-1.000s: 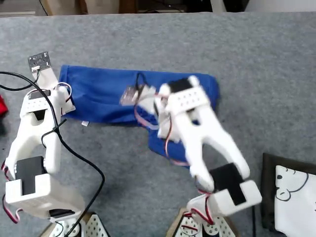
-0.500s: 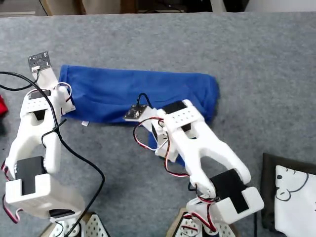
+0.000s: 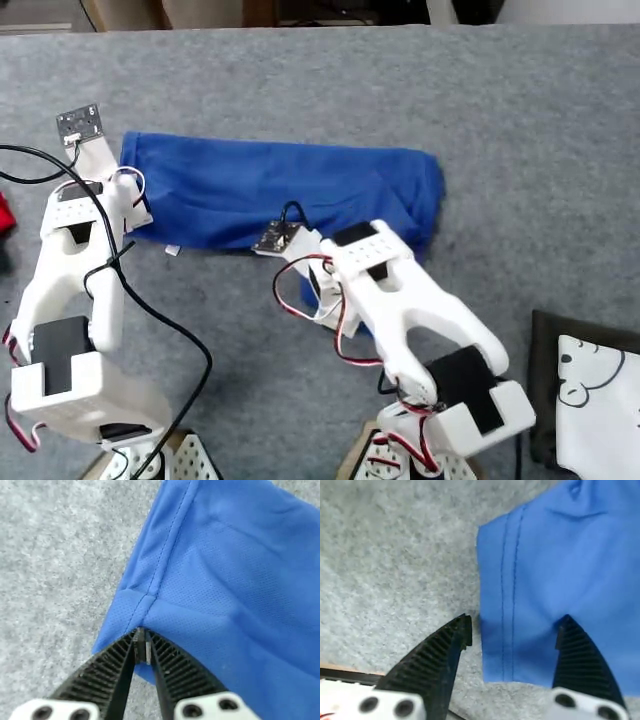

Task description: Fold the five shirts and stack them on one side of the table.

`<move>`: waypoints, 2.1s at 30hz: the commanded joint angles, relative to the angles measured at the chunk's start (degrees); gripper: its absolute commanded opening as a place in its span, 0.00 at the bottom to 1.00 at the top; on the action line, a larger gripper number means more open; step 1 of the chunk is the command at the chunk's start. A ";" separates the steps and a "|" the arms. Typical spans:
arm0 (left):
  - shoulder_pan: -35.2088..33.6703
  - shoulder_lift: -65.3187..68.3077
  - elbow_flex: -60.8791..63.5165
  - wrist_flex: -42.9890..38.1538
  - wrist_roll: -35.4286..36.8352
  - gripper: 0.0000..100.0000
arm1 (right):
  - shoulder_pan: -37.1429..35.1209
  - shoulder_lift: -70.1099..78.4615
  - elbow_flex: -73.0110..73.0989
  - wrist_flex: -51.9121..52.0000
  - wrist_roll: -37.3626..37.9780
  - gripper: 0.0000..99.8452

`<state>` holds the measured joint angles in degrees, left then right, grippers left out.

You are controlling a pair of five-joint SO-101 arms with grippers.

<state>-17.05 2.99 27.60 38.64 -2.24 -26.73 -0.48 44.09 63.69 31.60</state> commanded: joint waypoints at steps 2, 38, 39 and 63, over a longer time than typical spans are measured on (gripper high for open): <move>-0.26 -0.22 -0.35 -0.70 0.26 0.02 | -0.40 9.10 -4.62 2.64 -0.26 0.27; -0.35 -0.22 -0.35 -0.70 0.26 0.02 | 10.33 22.20 -61.23 27.96 7.74 0.00; -0.35 -0.22 -0.35 -0.70 0.26 0.02 | 10.42 24.57 -65.01 29.01 9.05 0.00; -0.26 -0.22 -0.35 -0.62 0.26 0.02 | 10.51 52.18 -112.31 36.22 27.43 0.40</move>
<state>-17.05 2.99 27.60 38.64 -2.24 -17.05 52.70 -65.36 99.03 58.33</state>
